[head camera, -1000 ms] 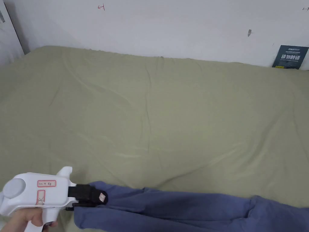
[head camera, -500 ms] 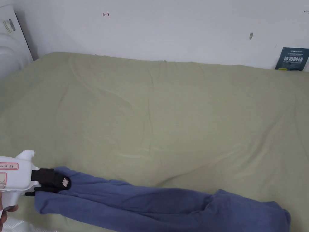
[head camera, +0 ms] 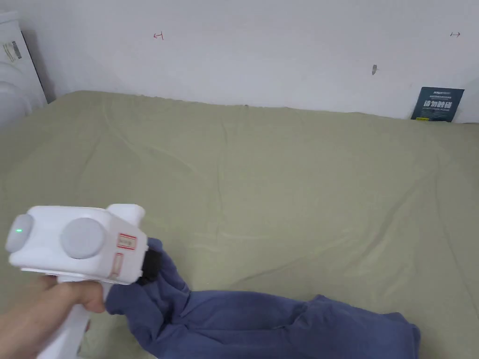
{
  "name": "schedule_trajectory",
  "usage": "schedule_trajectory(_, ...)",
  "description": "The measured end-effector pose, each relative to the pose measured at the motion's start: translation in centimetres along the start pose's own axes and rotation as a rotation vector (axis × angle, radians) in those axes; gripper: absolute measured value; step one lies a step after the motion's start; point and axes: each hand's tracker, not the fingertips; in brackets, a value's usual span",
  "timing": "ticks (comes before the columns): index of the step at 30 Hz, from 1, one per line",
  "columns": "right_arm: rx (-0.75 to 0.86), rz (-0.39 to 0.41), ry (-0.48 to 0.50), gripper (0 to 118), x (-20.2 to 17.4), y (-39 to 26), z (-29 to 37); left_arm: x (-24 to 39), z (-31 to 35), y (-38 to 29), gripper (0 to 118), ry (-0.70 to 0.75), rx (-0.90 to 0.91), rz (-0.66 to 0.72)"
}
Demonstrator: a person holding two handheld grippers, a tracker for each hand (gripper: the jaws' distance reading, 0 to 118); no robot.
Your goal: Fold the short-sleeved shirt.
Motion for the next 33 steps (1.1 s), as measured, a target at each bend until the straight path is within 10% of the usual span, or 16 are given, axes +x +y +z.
schedule_trajectory(9,-0.025,-0.052,0.016,0,1.3,-1.2,0.3,13.1,-9.6,-1.3,5,0.069,-0.086,-0.131)
schedule_trajectory(13,-0.043,-0.065,0.013,0,1.8,-1.6,0.3,17.0,-14.2,-2.2,23,0.087,-0.091,-0.158)
schedule_trajectory(15,-0.052,-0.072,0.009,0,2.2,-1.8,0.4,17.9,-15.7,-2.6,118,0.077,-0.109,-0.177)
schedule_trajectory(24,-0.068,-0.092,-0.001,0,3.1,-2.0,0.4,12.0,-5.5,-1.6,107,-0.058,0.035,-0.117)
schedule_trajectory(26,-0.070,-0.093,0.004,0,3.0,-2.1,0.3,8.3,-3.7,-1.8,68,-0.139,0.091,-0.053)
schedule_trajectory(27,-0.075,-0.095,0.008,0,2.9,-2.2,0.2,6.5,-3.4,-1.8,10,-0.172,0.082,-0.028)
schedule_trajectory(33,-0.093,-0.110,0.028,0,2.1,-2.4,0.0,0.2,-6.9,-2.7,0,-0.304,-0.009,0.151)
